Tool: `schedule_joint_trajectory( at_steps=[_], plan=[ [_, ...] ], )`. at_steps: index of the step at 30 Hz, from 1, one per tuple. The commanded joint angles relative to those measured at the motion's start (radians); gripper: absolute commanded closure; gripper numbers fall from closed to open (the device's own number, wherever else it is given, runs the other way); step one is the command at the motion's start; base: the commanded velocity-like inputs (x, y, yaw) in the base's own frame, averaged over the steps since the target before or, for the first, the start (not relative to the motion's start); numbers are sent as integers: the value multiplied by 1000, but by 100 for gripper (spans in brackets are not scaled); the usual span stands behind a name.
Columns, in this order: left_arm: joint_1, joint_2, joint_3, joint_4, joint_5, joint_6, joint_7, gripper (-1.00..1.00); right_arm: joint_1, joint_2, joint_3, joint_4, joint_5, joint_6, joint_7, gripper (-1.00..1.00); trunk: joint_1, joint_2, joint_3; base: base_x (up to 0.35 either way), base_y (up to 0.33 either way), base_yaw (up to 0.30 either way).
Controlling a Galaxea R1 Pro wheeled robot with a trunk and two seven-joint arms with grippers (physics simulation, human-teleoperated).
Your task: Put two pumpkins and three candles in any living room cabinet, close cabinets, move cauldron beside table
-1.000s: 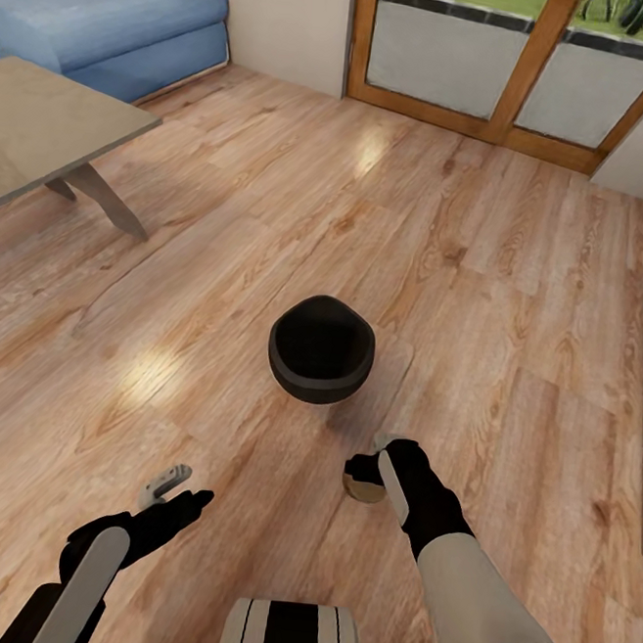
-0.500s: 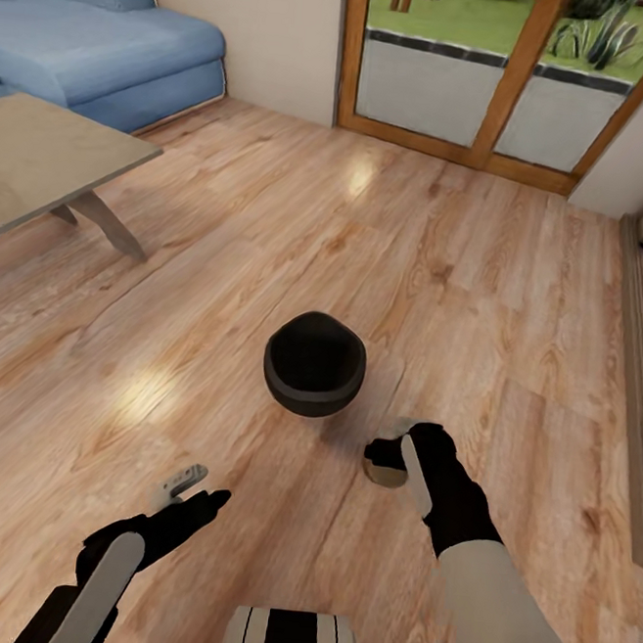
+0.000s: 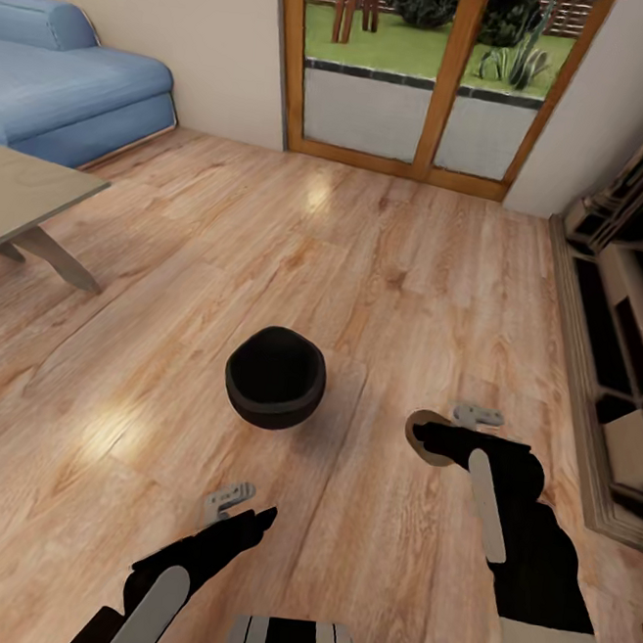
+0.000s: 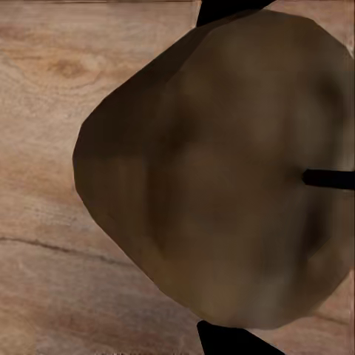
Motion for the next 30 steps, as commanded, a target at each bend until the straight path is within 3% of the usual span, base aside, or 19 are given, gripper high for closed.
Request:
schedule_joint_trajectory(
  at_steps=[1,9,10,15,16,18,24,30],
  plan=[
    [1,0,-6,0,10,-3,9,-100,24,-2,-3,-23,-25,3,-9,100,-1,0,3,0,0,-281],
    [3,-8,-19,57,8,-43,5,-100,64,-32,1,-58,-44,3,-4,100,-4,2,34,0,0,-281],
    [3,-11,-17,100,7,-50,5,-100,59,-89,-4,-60,-46,3,92,100,-5,2,38,0,0,-281],
    [-3,-14,-16,134,7,-53,5,-100,50,-124,-5,-60,-46,3,158,100,-7,3,58,0,0,-281],
    [-15,-16,-16,190,7,-74,4,-100,41,-137,-9,-61,-46,3,179,100,-7,3,61,0,0,-281],
    [-22,-18,-20,207,9,-103,-3,-100,41,-141,-40,-61,-45,3,183,100,-8,4,69,0,0,-281],
    [-23,-16,-22,221,8,-107,-80,-100,40,-177,-63,-61,-46,3,189,100,-11,5,92,0,0,-281],
    [-23,-16,-21,224,7,-108,-96,-100,39,-185,-76,-61,-46,3,190,100,-14,7,116,0,0,-281]
  ],
)
